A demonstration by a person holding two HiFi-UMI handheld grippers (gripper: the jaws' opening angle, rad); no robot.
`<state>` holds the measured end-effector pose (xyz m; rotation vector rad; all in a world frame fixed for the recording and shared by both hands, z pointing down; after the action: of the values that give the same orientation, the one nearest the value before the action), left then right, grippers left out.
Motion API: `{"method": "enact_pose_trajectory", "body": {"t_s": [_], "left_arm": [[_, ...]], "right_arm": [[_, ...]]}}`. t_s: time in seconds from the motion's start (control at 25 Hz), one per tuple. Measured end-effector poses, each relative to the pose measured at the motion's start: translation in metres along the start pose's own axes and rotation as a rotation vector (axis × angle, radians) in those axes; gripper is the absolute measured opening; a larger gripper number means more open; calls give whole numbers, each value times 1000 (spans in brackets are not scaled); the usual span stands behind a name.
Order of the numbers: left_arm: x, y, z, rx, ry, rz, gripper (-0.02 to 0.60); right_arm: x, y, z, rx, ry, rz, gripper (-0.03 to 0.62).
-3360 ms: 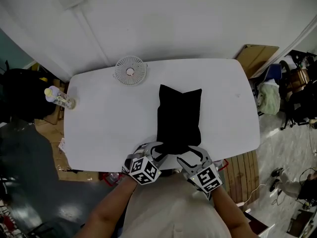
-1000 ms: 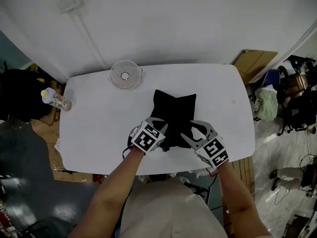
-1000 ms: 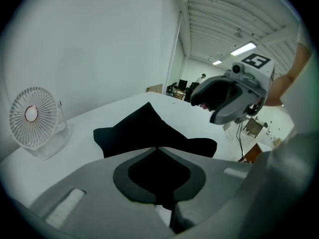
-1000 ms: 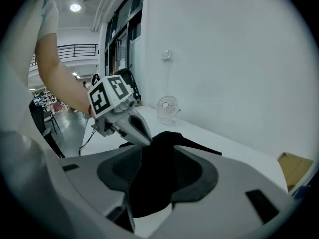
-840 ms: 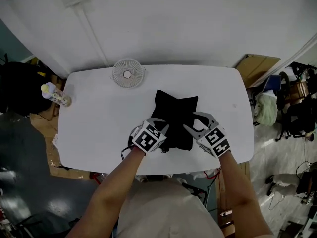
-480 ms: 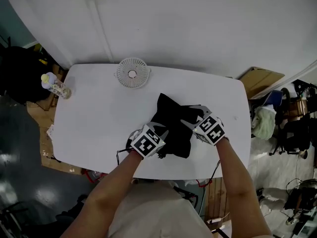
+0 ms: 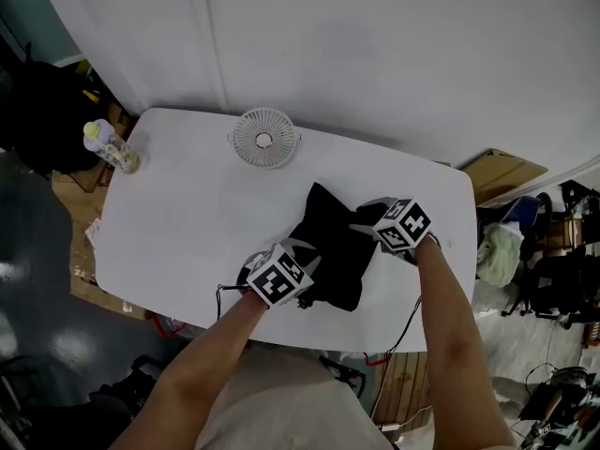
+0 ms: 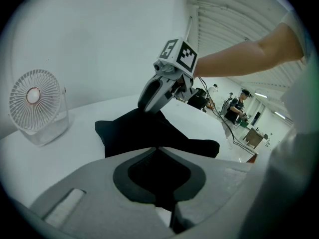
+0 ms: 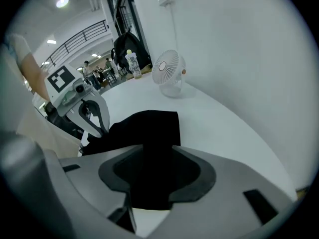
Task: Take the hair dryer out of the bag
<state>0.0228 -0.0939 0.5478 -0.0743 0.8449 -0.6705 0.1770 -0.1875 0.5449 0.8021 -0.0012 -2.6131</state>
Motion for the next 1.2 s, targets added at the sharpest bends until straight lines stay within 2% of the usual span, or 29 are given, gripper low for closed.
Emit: {"method": "enact_pose_trajectory", "body": {"t_s": [0.12, 0.16, 0.2, 0.6, 0.92, 1.2], "left_arm": [[-1, -1, -1, 0, 4, -1, 18], [-1, -2, -1, 0, 6, -2, 18], [0, -2, -1, 1, 9, -2, 18], [9, -7, -2, 32, 69, -24, 20], [3, -9, -42, 52, 211, -149, 32], [-19, -10, -62, 81, 228, -225, 81]], "right_arm": [[-2, -1, 2, 84, 1, 76, 101], [-2, -1, 2, 89, -3, 82, 39], [-2, -2, 2, 82, -11, 81, 27], [-8, 6, -3, -80, -27, 109, 20], [-10, 13, -2, -151, -45, 142, 20], [-10, 27, -2, -253, -81, 204, 20]]}}
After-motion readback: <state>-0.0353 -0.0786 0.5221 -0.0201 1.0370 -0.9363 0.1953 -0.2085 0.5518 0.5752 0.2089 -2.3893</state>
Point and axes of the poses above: the fingertips, and each gripper's own axes: z forward along the fingers, y to its right, x out of its top, the point moved 7 cm from there along -z, backward along the fingers, and after that the axes turned 9 degrees about -z, right-handed, at the moved point
